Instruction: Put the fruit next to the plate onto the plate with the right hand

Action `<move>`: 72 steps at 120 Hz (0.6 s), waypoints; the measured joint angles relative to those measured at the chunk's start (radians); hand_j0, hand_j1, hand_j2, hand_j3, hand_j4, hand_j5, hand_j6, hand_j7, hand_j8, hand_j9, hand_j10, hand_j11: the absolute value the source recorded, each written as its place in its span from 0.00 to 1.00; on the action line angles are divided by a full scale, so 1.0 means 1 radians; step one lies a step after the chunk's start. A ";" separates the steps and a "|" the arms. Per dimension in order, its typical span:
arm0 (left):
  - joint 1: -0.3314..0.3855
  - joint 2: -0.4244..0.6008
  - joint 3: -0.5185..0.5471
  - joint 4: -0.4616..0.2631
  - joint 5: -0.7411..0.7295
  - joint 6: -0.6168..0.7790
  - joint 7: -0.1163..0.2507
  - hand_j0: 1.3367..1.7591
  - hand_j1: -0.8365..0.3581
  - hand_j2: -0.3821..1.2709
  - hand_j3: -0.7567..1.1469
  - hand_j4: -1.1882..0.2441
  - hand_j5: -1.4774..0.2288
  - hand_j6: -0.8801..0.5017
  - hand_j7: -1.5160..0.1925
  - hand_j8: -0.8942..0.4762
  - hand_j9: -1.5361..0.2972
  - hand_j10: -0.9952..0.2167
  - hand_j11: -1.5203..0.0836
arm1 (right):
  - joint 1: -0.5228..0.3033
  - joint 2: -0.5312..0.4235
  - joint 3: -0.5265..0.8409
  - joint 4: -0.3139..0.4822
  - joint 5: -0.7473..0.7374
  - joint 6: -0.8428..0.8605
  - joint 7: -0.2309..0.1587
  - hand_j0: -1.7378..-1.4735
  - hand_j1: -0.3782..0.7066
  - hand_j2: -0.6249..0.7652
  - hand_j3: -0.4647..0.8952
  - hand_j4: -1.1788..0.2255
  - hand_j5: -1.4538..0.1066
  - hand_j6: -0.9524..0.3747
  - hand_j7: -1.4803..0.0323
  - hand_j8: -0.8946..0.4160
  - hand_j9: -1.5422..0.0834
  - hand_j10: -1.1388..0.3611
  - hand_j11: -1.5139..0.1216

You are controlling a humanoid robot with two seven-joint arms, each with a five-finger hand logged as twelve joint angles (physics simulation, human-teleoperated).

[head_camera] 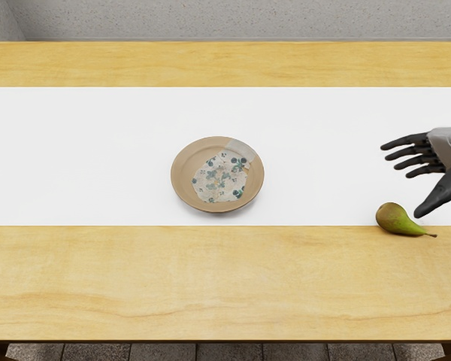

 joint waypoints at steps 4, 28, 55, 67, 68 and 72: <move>0.000 0.000 0.000 0.000 0.000 0.000 0.000 0.76 0.99 0.23 0.40 0.83 0.86 0.63 0.88 0.65 0.83 0.82 0.94 | -0.001 0.020 -0.011 0.002 -0.041 -0.032 0.000 0.30 0.23 0.42 0.34 0.71 0.78 0.57 0.82 0.54 0.80 0.63 0.78; 0.000 0.000 0.000 0.000 0.000 0.000 0.000 0.76 0.99 0.23 0.40 0.83 0.86 0.63 0.88 0.65 0.83 0.82 0.94 | -0.016 0.067 -0.091 0.006 -0.224 -0.188 0.000 0.30 0.22 0.43 0.34 0.71 0.78 0.58 0.83 0.54 0.81 0.64 0.79; 0.000 0.000 0.000 0.000 0.000 0.000 0.000 0.76 0.99 0.23 0.40 0.83 0.86 0.63 0.88 0.65 0.83 0.82 0.94 | -0.010 0.093 -0.166 0.007 -0.349 -0.241 0.000 0.30 0.17 0.43 0.34 0.74 0.82 0.61 0.86 0.57 0.84 0.66 0.82; 0.000 0.000 0.000 0.000 0.000 0.000 0.000 0.76 0.99 0.23 0.40 0.83 0.86 0.63 0.88 0.65 0.83 0.82 0.94 | -0.017 0.136 -0.191 0.007 -0.410 -0.334 0.000 0.30 0.16 0.43 0.34 0.75 0.83 0.62 0.87 0.58 0.85 0.67 0.83; 0.000 0.000 0.000 0.000 0.000 0.000 0.000 0.76 0.99 0.23 0.40 0.83 0.86 0.63 0.88 0.65 0.83 0.82 0.94 | -0.017 0.141 -0.193 0.007 -0.415 -0.340 0.000 0.30 0.16 0.43 0.34 0.75 0.83 0.62 0.87 0.58 0.85 0.67 0.83; 0.000 0.000 0.000 0.000 0.000 0.000 0.000 0.76 0.99 0.23 0.40 0.83 0.86 0.63 0.88 0.65 0.83 0.82 0.94 | -0.018 0.157 -0.200 0.007 -0.435 -0.364 0.000 0.30 0.15 0.44 0.34 0.75 0.83 0.62 0.88 0.59 0.85 0.68 0.83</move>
